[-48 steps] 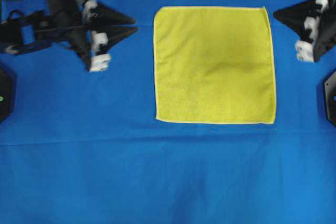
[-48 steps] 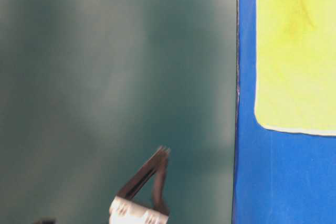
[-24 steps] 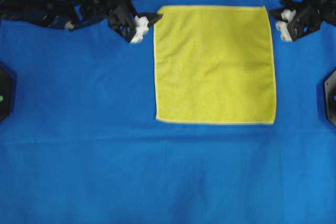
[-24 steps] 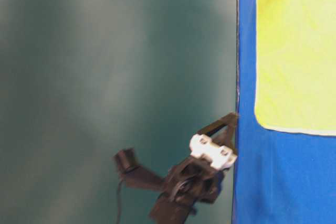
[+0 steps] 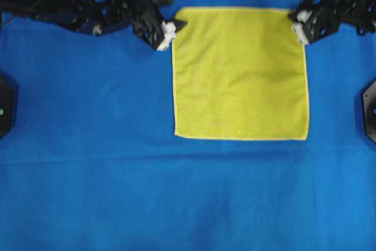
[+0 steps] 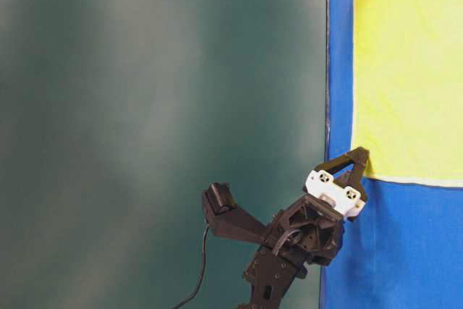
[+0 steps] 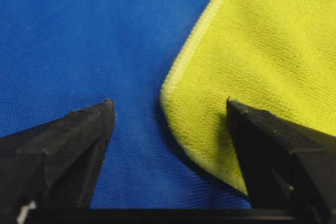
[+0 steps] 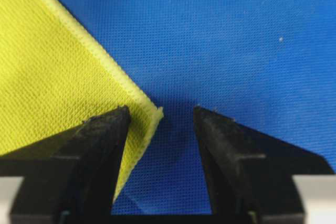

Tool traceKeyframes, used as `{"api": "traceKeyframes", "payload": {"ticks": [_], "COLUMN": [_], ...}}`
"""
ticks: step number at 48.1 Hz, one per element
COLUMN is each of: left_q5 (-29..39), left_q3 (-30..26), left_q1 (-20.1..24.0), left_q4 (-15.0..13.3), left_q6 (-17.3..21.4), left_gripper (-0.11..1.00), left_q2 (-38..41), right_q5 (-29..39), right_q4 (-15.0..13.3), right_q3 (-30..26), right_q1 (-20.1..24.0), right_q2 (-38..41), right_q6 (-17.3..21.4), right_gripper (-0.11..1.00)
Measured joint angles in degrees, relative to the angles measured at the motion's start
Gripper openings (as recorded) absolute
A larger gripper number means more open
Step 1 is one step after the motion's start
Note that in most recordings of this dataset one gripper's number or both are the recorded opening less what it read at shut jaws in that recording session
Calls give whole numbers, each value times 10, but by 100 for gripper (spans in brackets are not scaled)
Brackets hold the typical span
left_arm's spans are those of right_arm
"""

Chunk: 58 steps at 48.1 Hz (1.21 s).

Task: Fold the yellow towel.
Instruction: 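Move both grippers to the towel's top corners, left and right, then pinch the top-left and top-right towel corners with both grippers, then pull both held corners down toward the bottom edge, folding the towel in half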

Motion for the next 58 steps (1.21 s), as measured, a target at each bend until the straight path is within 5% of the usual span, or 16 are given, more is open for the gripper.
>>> {"api": "traceKeyframes", "payload": {"ticks": [9,14,49,58], "left_q5": [15,28,84,91], "left_q3": [-1,-4,-11,-1], "left_q1": [4,-5,-16,-43], "left_q4": [0,1,3,3], "left_q6": [9,15,43,44], "left_gripper": [22,2,2,2], "left_q2": [0,0,-61,-71], "right_q5": [-2,-4,33,40], "right_q4": [-9,-9,-8,-3], "right_q3": [1,4,30,43], "right_q1": [1,1,4,47], "right_q2": [4,2,-120,-138], "right_q6": [0,0,6,12], "right_gripper": [4,1,1,1]}}
